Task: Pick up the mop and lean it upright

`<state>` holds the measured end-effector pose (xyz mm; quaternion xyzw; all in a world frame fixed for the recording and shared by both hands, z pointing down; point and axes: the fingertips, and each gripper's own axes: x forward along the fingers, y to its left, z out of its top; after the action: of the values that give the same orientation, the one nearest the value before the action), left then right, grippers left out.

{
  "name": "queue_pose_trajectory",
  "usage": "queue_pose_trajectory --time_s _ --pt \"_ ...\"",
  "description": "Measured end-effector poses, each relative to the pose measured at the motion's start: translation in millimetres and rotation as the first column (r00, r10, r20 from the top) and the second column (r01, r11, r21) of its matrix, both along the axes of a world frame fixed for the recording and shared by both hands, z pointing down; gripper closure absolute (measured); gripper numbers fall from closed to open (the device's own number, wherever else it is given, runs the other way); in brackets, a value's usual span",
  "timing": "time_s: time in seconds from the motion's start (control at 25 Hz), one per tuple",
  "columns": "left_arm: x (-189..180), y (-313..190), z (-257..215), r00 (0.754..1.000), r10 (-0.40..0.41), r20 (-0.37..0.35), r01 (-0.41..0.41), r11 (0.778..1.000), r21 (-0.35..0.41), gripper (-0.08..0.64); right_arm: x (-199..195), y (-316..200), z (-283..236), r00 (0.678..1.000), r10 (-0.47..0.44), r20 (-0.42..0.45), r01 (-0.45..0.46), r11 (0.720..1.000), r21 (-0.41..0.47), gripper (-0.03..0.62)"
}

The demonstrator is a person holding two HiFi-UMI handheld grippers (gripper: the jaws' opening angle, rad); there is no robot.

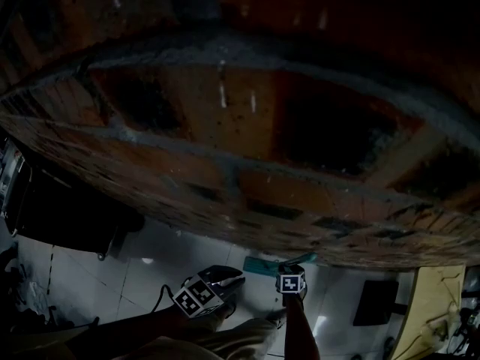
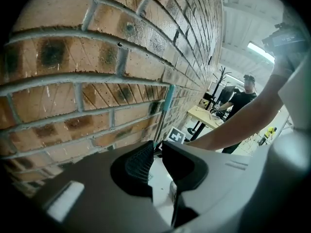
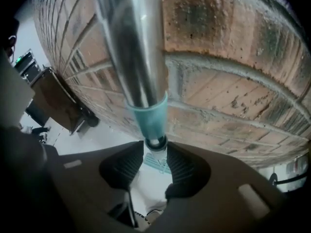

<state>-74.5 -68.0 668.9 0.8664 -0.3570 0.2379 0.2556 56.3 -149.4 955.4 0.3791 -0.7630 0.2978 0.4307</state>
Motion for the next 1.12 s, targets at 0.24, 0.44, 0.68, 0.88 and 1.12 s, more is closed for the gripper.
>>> queue_pose_trajectory --time_s 0.24,0.44,0.68,0.88,1.12 --pt "3.6 2.1 -5.6 1.0 0.009 -0.008 -0.009 1.0 -0.002 0.483 1.0 5.7 -25.5 0.999 0.004 0.044 -0.004 1.0 0.004 0.43" --pt "12.1 0.6 -11.3 0.999 0.036 -0.017 -0.036 0.999 0.011 0.483 4.7 -3.3 -55.5 0.998 -0.011 0.056 0.006 0.997 0.076 0.407" --pt "24.1 -2.7 -19.3 0.996 0.081 -0.028 -0.08 0.997 0.023 0.483 10.4 -7.3 -99.1 0.996 0.003 0.095 -0.016 0.991 0.133 0.373" --pt "33.3 -4.9 -33.0 0.991 0.126 -0.039 -0.125 0.991 0.045 0.482 19.2 -5.4 -153.8 0.986 0.039 0.165 -0.074 0.974 0.212 0.359" --pt "38.7 -7.0 -57.9 0.984 0.156 -0.085 -0.151 0.986 0.068 0.482 39.4 -0.2 -255.2 0.965 0.079 0.249 -0.169 0.916 0.364 0.359"
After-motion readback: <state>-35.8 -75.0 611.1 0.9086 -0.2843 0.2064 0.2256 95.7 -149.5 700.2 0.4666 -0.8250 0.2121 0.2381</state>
